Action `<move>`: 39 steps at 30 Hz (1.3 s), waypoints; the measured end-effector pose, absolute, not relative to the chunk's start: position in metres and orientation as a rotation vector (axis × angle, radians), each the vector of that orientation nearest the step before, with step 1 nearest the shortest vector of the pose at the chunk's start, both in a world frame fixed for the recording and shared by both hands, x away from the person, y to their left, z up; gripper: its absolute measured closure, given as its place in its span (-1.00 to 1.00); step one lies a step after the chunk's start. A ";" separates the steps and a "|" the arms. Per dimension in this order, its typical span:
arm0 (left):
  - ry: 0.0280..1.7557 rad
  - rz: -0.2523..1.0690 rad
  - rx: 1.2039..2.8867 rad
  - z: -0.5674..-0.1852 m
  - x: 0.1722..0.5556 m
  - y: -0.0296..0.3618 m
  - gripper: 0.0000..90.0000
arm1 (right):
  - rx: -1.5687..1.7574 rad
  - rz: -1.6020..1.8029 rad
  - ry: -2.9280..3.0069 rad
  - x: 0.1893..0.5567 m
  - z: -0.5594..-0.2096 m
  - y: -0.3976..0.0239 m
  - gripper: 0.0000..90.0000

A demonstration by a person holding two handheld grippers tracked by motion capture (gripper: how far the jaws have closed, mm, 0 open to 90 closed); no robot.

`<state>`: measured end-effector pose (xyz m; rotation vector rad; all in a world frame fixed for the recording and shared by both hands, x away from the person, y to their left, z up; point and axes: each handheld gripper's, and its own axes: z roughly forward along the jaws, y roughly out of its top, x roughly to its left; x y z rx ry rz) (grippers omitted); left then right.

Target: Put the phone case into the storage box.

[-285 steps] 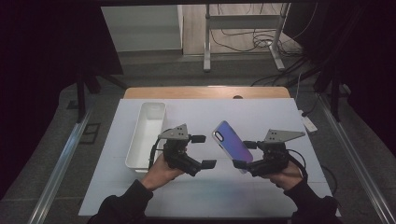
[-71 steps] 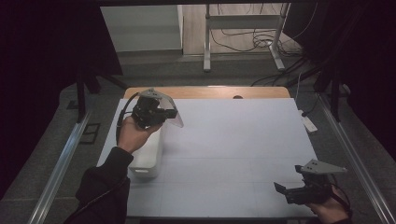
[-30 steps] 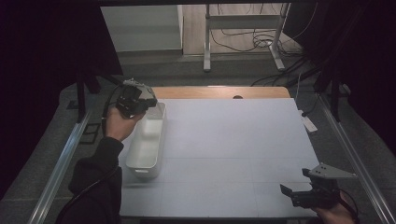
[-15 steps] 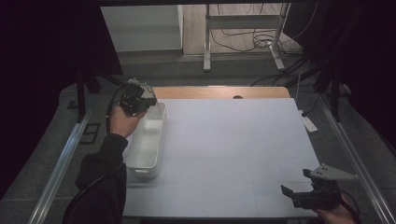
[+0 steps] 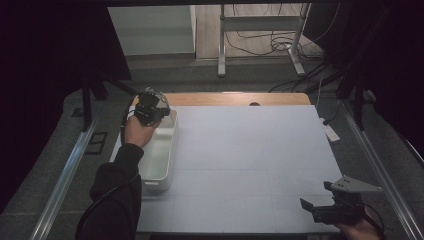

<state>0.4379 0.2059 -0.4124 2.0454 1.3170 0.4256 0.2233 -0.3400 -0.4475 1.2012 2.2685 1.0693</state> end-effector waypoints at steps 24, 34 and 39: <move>1.436 0.381 2.057 -0.451 0.454 0.199 0.95 | 1.199 1.051 2.283 0.224 -0.448 -0.339 -0.99; 1.447 0.377 2.055 -0.458 0.459 0.193 0.92 | 1.201 1.045 2.286 0.224 -0.448 -0.339 -0.99; 1.424 0.398 2.030 -0.459 0.459 0.193 0.75 | 1.201 1.043 2.287 0.224 -0.448 -0.339 -0.99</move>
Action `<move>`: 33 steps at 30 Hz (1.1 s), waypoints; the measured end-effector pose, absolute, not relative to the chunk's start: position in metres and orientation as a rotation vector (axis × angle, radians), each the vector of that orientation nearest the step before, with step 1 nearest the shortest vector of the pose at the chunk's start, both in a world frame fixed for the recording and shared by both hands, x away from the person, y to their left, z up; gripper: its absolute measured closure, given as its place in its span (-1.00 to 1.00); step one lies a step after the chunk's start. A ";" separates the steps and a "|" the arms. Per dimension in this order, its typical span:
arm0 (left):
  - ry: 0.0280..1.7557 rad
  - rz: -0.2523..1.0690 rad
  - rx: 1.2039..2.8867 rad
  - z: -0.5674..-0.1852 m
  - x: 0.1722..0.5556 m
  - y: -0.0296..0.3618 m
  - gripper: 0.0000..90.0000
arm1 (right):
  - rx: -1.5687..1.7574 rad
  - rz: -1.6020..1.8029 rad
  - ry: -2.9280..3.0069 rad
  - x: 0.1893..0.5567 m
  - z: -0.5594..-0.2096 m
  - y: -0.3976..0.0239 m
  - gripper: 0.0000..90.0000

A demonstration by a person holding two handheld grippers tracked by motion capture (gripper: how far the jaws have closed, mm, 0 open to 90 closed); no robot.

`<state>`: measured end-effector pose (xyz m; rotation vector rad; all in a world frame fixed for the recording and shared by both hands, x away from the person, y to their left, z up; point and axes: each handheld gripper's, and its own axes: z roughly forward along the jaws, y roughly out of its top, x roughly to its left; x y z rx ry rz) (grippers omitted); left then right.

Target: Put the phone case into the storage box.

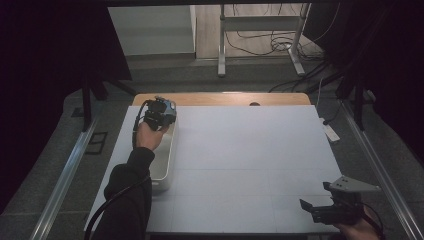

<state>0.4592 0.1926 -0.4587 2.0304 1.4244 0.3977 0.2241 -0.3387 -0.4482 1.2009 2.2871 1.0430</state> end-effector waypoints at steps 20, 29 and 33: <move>1.367 0.411 1.953 -0.448 0.448 0.202 0.23 | 1.193 1.035 2.294 0.224 -0.448 -0.338 -0.98; 1.314 0.402 1.946 -0.441 0.442 0.198 -0.08 | 1.194 1.033 2.294 0.224 -0.448 -0.337 -0.98; 1.295 0.412 1.947 -0.440 0.440 0.196 -0.19 | 1.193 1.032 2.293 0.224 -0.449 -0.337 -0.98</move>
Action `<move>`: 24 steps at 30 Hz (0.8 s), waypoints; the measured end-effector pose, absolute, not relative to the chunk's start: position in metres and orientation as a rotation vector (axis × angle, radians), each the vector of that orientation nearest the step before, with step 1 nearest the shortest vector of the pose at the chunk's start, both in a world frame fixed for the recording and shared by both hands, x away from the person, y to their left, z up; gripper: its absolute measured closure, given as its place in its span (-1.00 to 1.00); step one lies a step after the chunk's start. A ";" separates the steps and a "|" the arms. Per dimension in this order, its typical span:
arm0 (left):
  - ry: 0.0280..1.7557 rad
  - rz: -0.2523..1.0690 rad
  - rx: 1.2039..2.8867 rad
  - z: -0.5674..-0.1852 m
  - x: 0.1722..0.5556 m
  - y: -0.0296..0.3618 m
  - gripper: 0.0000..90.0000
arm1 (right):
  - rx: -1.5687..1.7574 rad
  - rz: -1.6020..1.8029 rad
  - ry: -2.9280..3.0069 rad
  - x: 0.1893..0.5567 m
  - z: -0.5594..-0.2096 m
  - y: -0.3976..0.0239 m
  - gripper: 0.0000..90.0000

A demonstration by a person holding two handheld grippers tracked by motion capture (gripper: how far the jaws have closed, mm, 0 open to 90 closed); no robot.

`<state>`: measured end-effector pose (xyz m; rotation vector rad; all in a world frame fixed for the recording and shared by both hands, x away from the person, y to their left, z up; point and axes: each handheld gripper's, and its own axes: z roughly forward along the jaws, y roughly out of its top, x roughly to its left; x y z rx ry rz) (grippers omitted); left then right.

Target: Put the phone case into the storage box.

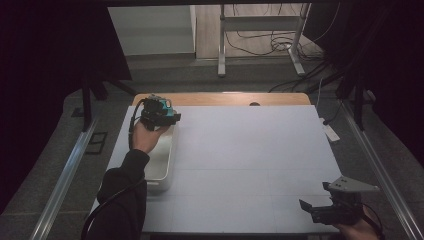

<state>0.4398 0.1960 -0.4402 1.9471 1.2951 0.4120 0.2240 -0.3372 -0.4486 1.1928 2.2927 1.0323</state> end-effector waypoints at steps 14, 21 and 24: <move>1.274 0.384 1.959 -0.440 0.437 0.196 -0.66 | 1.190 1.025 2.300 0.224 -0.449 -0.337 -0.98; 1.235 0.364 1.984 -0.439 0.433 0.193 -0.87 | 1.188 1.013 2.304 0.224 -0.449 -0.336 -0.98; 1.220 0.347 1.979 -0.439 0.432 0.192 -0.91 | 1.185 1.011 2.307 0.224 -0.449 -0.336 -0.98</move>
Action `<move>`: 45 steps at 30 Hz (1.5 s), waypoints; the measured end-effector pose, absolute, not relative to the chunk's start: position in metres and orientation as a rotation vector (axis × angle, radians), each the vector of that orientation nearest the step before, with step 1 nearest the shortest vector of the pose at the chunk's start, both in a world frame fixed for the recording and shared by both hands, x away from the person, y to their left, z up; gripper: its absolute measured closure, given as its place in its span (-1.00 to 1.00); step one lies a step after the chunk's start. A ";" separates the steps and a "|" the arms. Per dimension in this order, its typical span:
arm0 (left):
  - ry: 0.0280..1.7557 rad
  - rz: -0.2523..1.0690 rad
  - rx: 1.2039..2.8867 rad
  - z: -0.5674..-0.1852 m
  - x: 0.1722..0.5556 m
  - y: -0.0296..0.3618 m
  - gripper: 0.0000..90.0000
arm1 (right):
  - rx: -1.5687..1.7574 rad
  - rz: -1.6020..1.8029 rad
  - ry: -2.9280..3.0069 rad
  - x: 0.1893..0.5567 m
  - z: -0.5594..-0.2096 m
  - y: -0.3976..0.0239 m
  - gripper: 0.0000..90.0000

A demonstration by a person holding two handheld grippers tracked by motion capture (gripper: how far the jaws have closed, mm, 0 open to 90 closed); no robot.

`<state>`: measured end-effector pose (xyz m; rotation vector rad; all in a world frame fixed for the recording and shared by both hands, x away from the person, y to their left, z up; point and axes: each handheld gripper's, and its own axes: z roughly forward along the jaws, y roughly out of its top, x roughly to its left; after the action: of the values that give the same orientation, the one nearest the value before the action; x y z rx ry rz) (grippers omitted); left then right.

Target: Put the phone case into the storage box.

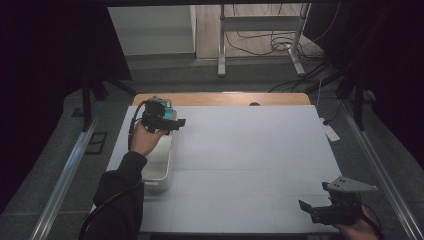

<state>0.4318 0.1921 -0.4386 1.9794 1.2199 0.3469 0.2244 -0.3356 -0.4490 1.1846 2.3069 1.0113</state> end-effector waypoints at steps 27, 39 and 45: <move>1.114 0.329 1.979 -0.437 0.417 0.187 -1.00 | 1.185 1.004 2.314 0.225 -0.449 -0.335 -0.98; 1.086 0.337 1.975 -0.437 0.408 0.188 -1.00 | 1.180 1.004 2.313 0.224 -0.449 -0.335 -0.98; 1.066 0.334 1.973 -0.436 0.403 0.187 -1.00 | 1.184 1.006 2.310 0.224 -0.449 -0.335 -0.98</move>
<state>0.4030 0.1868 -0.4360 1.9735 1.0658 0.3339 0.2243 -0.3351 -0.4491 1.1840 2.3096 1.0061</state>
